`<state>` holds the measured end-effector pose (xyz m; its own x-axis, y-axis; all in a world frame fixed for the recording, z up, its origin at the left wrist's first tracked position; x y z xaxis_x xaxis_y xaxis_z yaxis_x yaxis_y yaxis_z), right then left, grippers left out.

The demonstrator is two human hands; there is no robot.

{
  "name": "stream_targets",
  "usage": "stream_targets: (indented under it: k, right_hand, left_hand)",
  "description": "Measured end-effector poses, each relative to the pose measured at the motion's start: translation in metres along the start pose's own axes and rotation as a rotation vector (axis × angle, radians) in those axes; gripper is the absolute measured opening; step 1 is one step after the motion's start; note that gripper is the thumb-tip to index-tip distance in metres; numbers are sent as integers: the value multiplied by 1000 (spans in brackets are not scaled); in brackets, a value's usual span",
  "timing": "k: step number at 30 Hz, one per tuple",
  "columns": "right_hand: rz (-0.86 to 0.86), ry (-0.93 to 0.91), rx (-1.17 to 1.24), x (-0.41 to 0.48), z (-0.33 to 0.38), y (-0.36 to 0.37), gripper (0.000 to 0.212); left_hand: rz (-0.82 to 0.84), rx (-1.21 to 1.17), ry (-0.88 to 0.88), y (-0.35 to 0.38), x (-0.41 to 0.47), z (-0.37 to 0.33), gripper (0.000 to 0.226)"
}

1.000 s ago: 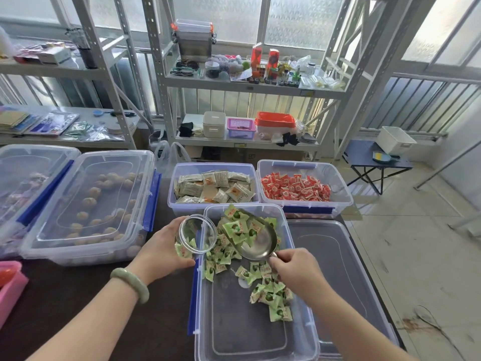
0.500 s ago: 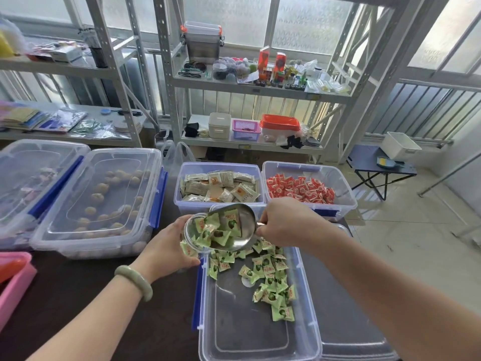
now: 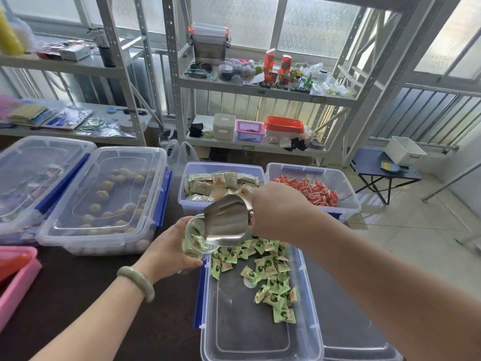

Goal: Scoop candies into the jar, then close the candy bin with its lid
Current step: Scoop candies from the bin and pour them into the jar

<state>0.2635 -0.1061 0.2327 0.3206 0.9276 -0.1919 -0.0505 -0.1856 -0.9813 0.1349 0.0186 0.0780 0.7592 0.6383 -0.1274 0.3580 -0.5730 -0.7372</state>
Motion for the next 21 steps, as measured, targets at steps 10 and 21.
stream_targets:
  k: [10, 21]
  right_hand:
    - [122, 282, 266, -33, -61, 72, 32]
    - [373, 428, 449, -62, -41, 207, 27]
  left_hand:
    - [1, 56, -30, 7, 6, 12, 96]
    - [45, 106, -53, 12, 8, 23, 96]
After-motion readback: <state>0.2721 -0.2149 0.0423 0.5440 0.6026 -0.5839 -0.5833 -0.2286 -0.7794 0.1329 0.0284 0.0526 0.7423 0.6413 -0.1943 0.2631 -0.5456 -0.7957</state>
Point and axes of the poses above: each hand's wrist, its own x-axis towards the middle knuckle, its own y-axis out of the palm, z = x × y, the point moved 7 cm from there along x, towards the middle knuckle, and after that the axes turned 7 degrees about -y, right-handed, at the moved point
